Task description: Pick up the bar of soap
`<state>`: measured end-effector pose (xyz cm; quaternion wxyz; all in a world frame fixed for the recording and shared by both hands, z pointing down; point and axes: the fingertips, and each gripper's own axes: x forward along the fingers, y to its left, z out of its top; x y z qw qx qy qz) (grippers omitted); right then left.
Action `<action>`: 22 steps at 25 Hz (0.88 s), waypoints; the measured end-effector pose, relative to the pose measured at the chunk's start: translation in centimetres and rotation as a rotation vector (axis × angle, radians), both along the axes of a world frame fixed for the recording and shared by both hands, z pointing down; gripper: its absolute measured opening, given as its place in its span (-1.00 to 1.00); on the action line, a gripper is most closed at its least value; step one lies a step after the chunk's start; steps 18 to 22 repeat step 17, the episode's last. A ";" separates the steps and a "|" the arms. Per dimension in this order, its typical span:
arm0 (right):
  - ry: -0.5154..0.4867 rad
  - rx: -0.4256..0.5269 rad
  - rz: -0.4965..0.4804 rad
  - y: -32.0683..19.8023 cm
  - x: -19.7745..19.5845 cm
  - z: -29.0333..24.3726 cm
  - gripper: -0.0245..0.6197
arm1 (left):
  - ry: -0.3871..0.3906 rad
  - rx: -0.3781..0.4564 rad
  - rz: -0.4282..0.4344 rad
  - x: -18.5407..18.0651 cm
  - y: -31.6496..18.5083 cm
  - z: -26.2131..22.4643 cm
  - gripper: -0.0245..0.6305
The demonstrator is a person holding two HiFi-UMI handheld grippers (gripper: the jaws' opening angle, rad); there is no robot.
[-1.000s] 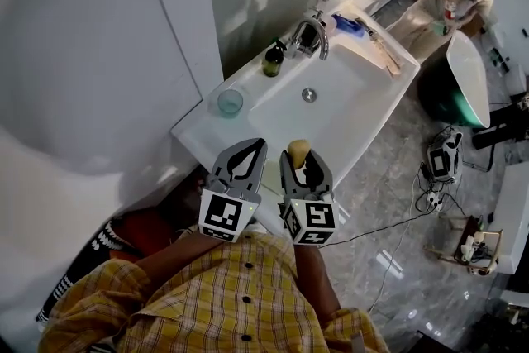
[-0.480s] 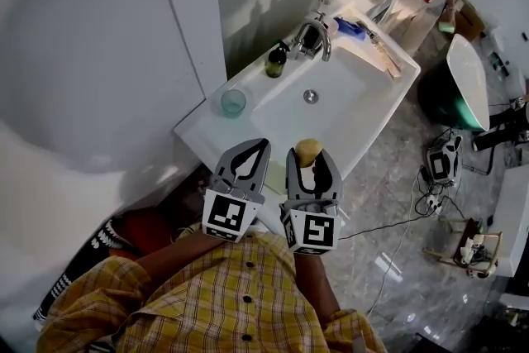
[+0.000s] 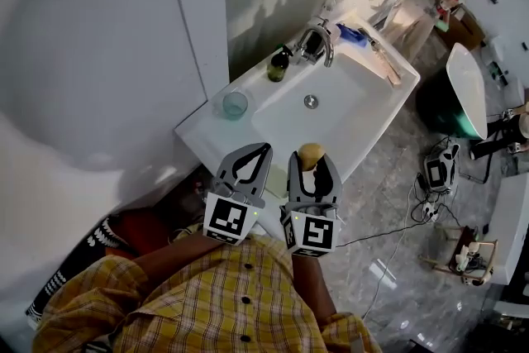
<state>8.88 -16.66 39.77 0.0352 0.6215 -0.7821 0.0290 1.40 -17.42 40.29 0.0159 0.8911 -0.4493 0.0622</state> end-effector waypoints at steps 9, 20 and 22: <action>-0.004 -0.004 -0.009 0.4 -0.6 -0.2 -0.26 | 0.012 -0.009 -0.014 -0.5 0.2 0.1 -0.90; -0.007 -0.004 0.004 0.7 -0.3 -0.1 -0.26 | 0.002 0.000 -0.009 -0.6 0.5 0.2 -0.90; -0.007 -0.004 0.004 0.7 -0.3 -0.1 -0.26 | 0.002 0.000 -0.009 -0.6 0.5 0.2 -0.90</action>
